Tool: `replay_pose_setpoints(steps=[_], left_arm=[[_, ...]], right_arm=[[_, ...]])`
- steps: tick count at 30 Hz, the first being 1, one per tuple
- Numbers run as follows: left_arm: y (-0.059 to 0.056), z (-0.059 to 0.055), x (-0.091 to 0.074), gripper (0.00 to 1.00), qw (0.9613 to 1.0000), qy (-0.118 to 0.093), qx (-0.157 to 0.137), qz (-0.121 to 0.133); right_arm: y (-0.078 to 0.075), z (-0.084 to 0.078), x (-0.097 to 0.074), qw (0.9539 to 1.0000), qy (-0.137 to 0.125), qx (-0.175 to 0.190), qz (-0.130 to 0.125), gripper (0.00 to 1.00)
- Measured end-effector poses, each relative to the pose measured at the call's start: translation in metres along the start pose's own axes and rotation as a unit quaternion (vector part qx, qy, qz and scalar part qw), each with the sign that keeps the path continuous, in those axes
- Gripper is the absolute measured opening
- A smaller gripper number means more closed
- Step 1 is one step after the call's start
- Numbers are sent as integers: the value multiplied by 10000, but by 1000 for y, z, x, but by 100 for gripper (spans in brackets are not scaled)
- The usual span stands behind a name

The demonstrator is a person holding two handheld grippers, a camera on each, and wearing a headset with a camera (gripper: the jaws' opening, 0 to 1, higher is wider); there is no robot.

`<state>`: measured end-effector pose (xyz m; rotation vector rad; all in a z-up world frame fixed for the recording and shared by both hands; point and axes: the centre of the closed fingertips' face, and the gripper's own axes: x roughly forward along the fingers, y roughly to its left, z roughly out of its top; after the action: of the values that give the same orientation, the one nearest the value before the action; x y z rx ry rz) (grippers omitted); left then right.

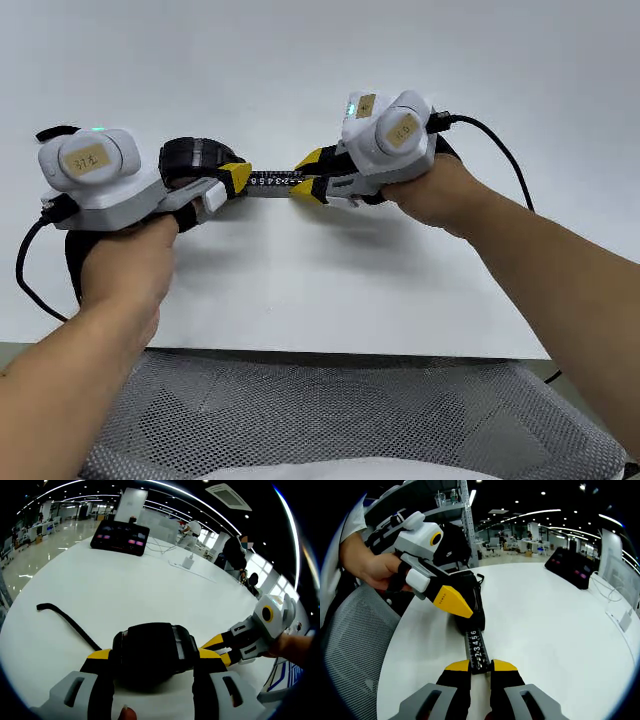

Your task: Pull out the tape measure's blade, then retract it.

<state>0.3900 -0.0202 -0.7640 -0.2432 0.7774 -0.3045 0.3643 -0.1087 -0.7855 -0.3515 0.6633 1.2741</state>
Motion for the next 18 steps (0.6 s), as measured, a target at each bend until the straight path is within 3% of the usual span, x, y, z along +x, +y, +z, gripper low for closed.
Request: replay_pose_setpoints(steps=[18], left_arm=[[0,-1,0,59,10000,-8,-2,-1]], right_arm=[[5,16,22,9998,-159,43,117,10]])
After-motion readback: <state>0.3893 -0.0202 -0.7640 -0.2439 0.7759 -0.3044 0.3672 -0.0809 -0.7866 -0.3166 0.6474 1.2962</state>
